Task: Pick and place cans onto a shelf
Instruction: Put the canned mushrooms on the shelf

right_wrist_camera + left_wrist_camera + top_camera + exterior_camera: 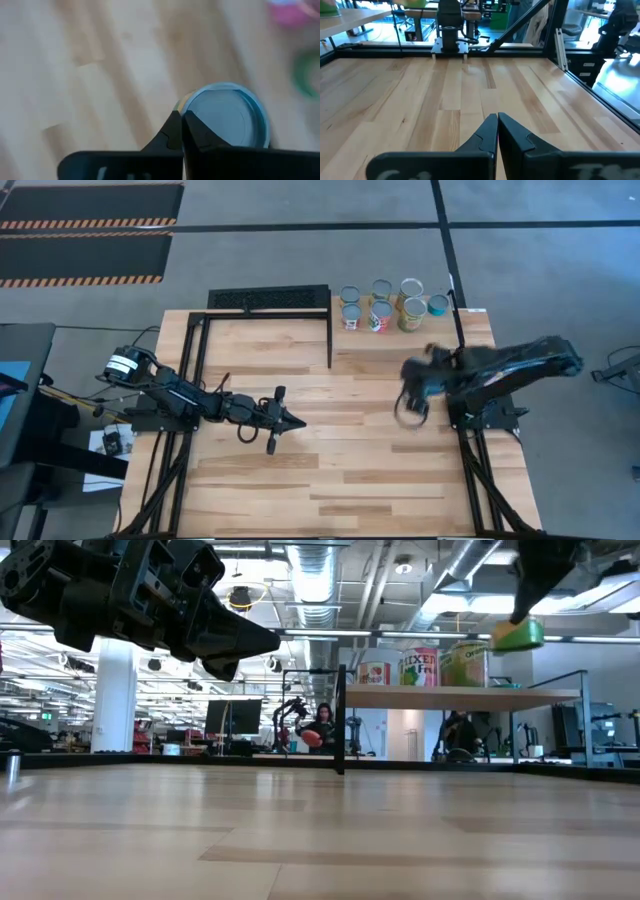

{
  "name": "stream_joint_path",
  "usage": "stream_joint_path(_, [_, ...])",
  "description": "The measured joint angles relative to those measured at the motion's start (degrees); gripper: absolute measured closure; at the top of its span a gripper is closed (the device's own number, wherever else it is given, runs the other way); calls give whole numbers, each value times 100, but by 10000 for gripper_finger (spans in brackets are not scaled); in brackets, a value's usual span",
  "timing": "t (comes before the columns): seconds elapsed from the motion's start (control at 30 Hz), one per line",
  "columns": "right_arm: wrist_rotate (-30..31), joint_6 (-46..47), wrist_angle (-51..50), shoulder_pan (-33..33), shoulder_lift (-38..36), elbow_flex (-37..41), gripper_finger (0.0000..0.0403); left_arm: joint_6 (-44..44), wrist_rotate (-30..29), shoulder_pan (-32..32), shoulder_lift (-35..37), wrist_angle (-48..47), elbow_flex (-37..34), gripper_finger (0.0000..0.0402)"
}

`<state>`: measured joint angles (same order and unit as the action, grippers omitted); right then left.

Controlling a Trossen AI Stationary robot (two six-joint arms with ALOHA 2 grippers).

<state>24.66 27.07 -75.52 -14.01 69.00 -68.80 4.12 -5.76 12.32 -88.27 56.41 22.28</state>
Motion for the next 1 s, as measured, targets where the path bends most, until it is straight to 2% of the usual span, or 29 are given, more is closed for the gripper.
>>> stream_joint_path(0.13, [-30,71,-111,1134,-933,435,400,0,0,0,0,10,0,400])
stream_joint_path(0.27, [67,10,-176,2419,-1469,482,399,20,0,0,0,14,0,400])
stream_joint_path(0.43, [-46,-805,107,3992,-1502,482,399,35,-2,-37,0,12,0,400])
stream_joint_path(0.57, [-547,-1356,443,5141,-1233,484,399,66,-2,-42,0,14,0,400])
stream_joint_path(0.77, [-836,-1517,821,6010,-784,484,399,66,-2,-42,0,14,0,400])
stream_joint_path(1.0, [-988,-1519,975,6259,-366,486,399,66,-2,-42,0,13,0,400])
